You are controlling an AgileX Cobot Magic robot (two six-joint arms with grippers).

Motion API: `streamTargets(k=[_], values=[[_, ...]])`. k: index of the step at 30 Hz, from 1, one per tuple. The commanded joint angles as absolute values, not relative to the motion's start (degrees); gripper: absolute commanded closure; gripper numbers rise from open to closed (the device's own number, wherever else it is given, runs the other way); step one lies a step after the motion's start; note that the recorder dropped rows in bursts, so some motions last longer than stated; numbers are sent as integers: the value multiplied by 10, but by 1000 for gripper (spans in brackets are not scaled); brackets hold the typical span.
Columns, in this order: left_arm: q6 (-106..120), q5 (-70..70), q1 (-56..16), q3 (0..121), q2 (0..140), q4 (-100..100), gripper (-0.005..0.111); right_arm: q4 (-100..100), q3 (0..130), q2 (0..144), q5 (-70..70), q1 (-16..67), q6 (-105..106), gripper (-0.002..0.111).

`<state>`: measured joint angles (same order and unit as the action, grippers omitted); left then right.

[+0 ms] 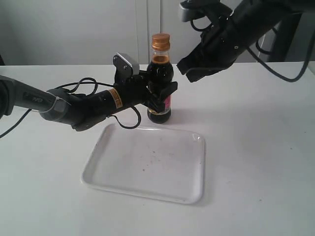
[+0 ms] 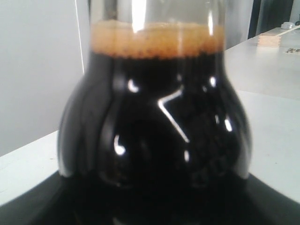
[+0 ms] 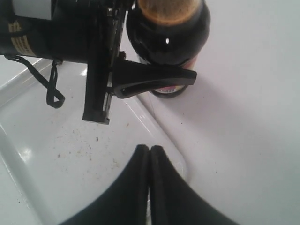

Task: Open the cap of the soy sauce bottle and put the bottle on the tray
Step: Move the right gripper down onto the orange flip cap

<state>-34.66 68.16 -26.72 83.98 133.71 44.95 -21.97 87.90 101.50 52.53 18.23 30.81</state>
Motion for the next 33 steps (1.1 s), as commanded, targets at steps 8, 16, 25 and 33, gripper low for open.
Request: streamTargets(k=[8, 16, 25, 33], values=[[-345, 677, -271, 841, 1336, 472, 107, -258, 920, 1024, 569, 183, 313, 108], [-345, 677, -271, 841, 1336, 472, 107, -309, 926, 1033, 564, 183, 325, 108], [-345, 677, -271, 841, 1336, 472, 107, -335, 957, 1055, 530, 183, 334, 108], [-345, 675, -271, 841, 1336, 472, 107, -351, 978, 1066, 502, 183, 334, 108]])
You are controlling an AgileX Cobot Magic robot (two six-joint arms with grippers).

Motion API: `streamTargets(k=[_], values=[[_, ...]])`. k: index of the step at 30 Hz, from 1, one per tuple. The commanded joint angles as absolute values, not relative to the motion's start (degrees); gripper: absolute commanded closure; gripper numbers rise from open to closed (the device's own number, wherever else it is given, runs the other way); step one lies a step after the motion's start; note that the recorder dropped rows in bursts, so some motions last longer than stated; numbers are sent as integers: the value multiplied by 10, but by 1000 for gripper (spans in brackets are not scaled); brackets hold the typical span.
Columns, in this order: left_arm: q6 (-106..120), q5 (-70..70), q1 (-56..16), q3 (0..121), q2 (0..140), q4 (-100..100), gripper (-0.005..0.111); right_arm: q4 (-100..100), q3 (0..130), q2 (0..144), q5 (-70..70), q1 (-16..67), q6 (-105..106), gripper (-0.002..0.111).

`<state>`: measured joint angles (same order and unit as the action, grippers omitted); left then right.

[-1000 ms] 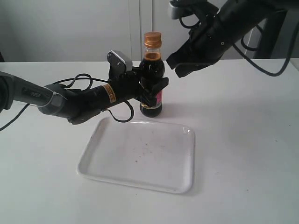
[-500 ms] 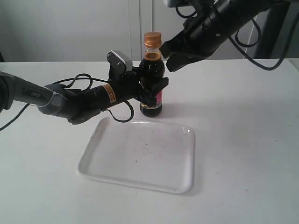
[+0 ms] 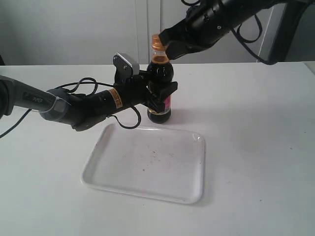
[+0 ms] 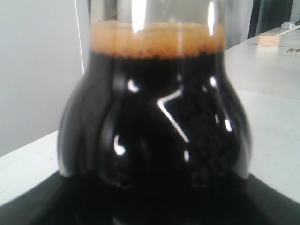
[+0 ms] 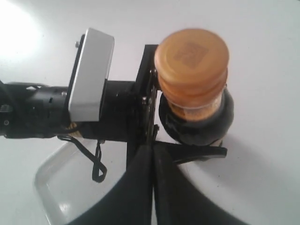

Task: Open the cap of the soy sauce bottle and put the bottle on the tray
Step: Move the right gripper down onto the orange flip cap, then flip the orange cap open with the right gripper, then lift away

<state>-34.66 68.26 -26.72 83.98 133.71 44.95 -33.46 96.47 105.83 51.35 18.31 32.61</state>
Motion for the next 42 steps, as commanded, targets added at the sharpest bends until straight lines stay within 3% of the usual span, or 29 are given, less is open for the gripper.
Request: streamTargets(k=[1, 42], values=[[-345, 675, -271, 841, 1336, 472, 107, -356, 981, 1071, 502, 183, 334, 108], [-345, 673, -271, 841, 1336, 473, 107, -325, 1036, 1116, 463, 199, 334, 108]])
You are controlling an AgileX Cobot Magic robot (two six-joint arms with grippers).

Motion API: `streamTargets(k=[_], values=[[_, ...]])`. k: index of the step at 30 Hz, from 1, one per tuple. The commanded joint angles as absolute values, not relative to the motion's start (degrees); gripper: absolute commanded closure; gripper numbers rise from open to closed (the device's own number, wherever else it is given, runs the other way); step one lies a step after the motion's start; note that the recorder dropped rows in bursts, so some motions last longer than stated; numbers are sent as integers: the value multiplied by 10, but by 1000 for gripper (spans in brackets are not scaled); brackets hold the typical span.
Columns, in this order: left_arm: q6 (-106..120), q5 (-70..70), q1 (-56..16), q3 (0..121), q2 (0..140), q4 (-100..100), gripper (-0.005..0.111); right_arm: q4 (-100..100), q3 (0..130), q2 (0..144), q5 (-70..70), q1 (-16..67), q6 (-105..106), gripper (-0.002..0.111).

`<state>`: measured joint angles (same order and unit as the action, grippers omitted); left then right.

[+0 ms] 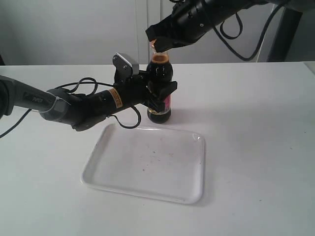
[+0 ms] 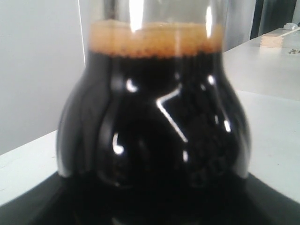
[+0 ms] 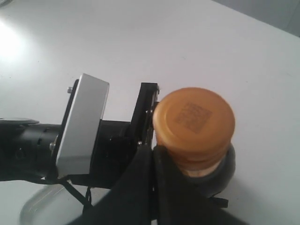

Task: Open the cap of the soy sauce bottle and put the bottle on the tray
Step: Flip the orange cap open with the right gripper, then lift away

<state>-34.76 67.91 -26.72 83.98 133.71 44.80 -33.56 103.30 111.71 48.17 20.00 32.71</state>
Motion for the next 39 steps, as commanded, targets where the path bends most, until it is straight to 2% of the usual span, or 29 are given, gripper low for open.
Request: streamTargets(k=[1, 25, 34, 39], values=[[-345, 673, -271, 841, 1336, 473, 107, -325, 1036, 1116, 458, 199, 334, 108], [-340, 674, -271, 841, 1336, 476, 107, -327, 1048, 1116, 320, 199, 333, 108], [-332, 674, -271, 841, 1336, 476, 107, -301, 1048, 1116, 344, 199, 333, 108], [-329, 682, -271, 841, 1336, 476, 107, -199, 1048, 1111, 387, 199, 312, 108]])
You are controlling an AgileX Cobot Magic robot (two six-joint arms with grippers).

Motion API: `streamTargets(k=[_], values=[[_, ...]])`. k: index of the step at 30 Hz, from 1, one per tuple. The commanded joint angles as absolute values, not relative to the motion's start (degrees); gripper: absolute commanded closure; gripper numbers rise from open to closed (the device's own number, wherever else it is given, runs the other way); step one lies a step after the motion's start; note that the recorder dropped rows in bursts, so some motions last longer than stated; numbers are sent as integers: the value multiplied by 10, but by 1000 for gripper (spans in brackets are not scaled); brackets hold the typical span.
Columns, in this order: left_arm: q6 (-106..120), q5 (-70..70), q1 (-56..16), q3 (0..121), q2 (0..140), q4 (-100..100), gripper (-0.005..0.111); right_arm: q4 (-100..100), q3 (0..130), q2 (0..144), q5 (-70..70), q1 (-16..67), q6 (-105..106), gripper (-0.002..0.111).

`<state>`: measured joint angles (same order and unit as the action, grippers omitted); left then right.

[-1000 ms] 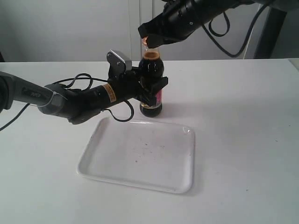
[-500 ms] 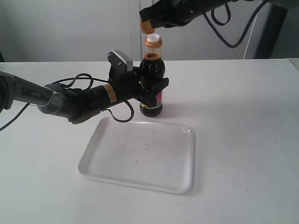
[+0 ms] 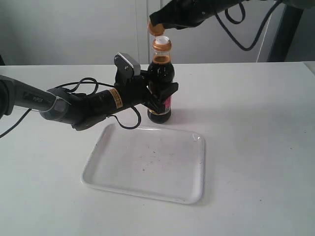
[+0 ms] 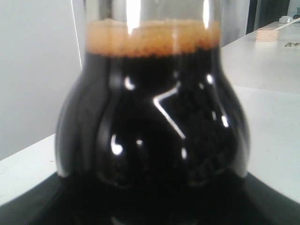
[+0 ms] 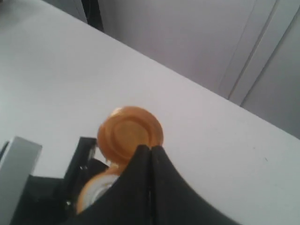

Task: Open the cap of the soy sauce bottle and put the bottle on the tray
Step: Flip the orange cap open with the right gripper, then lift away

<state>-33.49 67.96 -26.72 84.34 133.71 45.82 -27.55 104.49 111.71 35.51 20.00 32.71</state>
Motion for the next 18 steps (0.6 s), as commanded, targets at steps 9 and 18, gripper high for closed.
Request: streamTargets(k=[9, 18], values=[[-329, 700, -271, 841, 1336, 476, 107, 9, 1048, 1084, 484, 199, 211, 108], [-339, 700, -270, 841, 1336, 467, 107, 34, 1046, 1077, 629, 164, 203, 108]])
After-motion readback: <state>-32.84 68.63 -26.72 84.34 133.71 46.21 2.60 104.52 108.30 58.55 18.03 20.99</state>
